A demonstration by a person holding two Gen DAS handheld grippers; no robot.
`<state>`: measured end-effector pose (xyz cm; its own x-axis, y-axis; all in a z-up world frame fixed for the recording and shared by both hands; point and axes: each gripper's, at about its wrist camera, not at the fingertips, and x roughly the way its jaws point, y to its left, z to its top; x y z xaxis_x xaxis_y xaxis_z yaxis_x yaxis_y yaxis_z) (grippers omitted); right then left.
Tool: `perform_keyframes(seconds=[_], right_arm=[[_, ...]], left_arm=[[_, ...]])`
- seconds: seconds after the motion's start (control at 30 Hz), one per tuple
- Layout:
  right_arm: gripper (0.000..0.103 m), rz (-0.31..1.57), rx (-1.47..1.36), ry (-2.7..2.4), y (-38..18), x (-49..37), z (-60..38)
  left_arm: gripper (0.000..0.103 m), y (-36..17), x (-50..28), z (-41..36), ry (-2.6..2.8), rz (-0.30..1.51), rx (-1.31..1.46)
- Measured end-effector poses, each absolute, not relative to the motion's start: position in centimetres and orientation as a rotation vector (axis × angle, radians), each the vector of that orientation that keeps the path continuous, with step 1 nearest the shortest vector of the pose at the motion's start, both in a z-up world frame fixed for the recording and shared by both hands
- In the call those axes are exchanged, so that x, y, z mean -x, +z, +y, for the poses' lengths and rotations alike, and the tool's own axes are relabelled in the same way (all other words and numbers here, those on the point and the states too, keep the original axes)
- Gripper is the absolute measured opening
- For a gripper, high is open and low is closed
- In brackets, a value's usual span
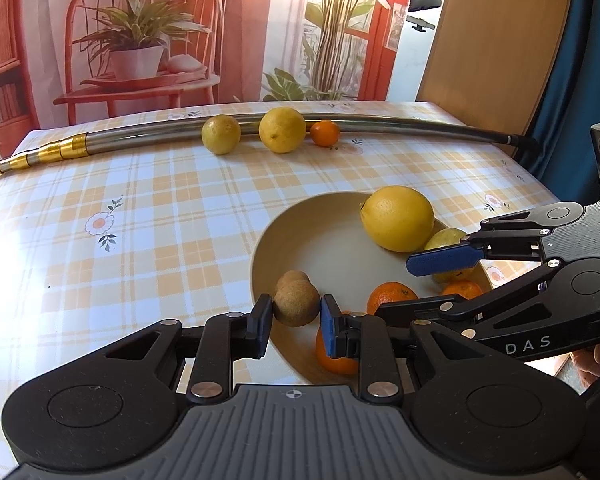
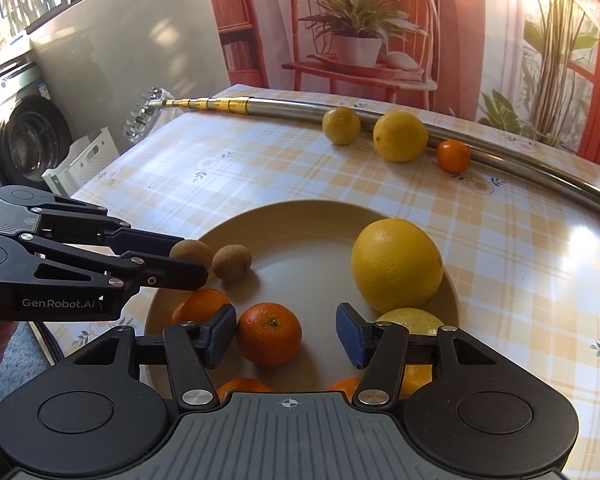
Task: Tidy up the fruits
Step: 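Lower the mandarin onto the plate and open the right gripper while the left gripper releases the kiwi, then lift both open grippers away from the plate toward the remaining fruit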
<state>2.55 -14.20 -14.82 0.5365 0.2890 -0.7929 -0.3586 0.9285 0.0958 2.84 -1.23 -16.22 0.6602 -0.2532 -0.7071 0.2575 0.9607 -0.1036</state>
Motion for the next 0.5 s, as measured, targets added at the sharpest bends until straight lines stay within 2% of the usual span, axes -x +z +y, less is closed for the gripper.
perform_keyframes(seconds=[0.5], right_arm=[[0.053, 0.899, 0.065, 0.358, -14.46, -2.38, -14.63]], left_arm=[[0.028, -16.28, -2.76, -1.25, -0.289, 0.799, -0.006]])
